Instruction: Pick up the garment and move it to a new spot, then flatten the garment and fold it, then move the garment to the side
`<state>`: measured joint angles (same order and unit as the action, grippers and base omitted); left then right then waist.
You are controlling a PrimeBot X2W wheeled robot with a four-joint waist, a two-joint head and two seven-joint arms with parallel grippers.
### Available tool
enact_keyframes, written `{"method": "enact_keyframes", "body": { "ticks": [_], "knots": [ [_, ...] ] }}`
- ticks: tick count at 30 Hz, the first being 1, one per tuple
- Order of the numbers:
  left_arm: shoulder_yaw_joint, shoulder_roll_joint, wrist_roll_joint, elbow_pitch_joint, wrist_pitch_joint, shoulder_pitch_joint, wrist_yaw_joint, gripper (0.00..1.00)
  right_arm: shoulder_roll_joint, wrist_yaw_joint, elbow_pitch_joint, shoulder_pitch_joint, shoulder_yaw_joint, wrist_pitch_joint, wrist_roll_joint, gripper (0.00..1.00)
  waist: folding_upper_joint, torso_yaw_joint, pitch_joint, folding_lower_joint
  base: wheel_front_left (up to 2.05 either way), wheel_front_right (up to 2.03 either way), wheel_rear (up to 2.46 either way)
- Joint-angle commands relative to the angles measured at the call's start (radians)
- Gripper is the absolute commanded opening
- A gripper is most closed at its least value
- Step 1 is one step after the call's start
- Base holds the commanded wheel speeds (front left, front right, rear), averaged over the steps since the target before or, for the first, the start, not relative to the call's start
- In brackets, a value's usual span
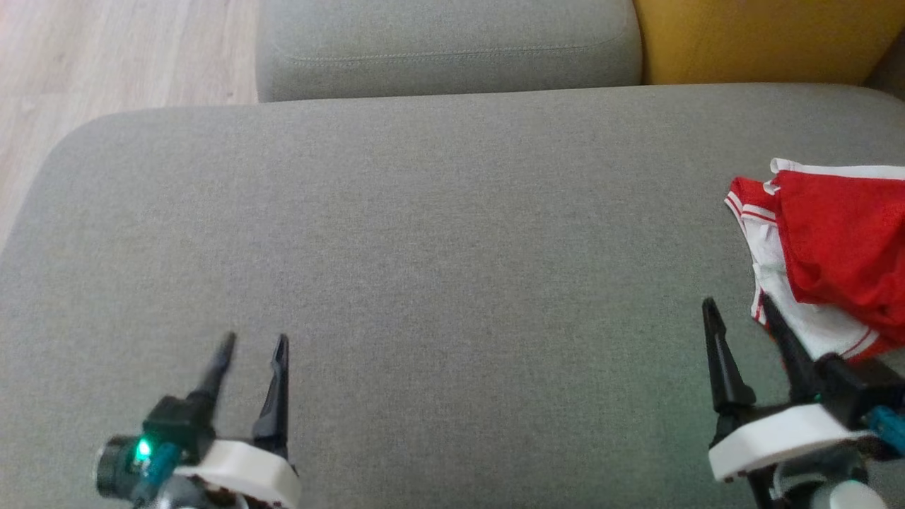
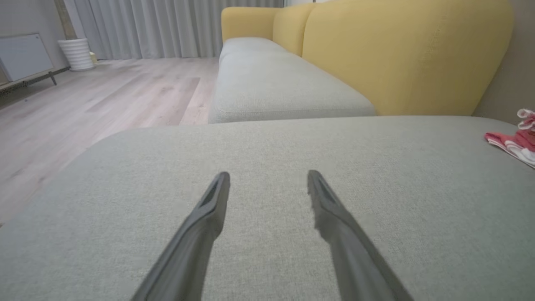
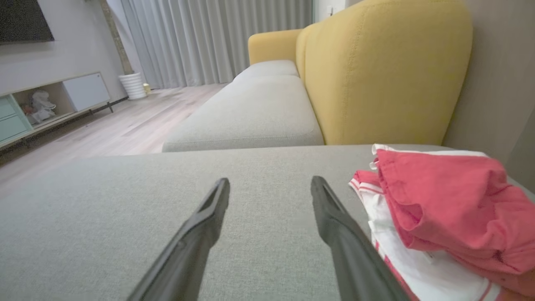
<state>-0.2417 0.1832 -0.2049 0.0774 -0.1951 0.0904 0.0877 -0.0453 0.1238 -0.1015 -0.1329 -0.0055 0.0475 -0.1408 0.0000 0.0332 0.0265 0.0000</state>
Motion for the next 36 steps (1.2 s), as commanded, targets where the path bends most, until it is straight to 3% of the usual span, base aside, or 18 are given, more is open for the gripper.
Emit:
{"method": "enact_keyframes", "body": {
  "ticks": [1, 36],
  "knots": [
    [-0.002, -0.002, 0.0, 0.009, 0.0, 0.002, 0.0, 0.0, 0.0, 0.0, 0.01, -0.001, 0.001, 0.0, 0.0, 0.0, 0.0, 0.0, 0.0, 0.0, 0.0, 0.0, 0.0],
    [0.067, -0.028, -0.379, 0.074, 0.065, -0.04, -0.056, 0.0, -0.021, 0.002, 0.12, 0.056, 0.002, -0.004, -0.402, 0.0, 0.0, -0.009, -0.006, 0.0, 0.0, 0.0, 0.0]
  ]
}}
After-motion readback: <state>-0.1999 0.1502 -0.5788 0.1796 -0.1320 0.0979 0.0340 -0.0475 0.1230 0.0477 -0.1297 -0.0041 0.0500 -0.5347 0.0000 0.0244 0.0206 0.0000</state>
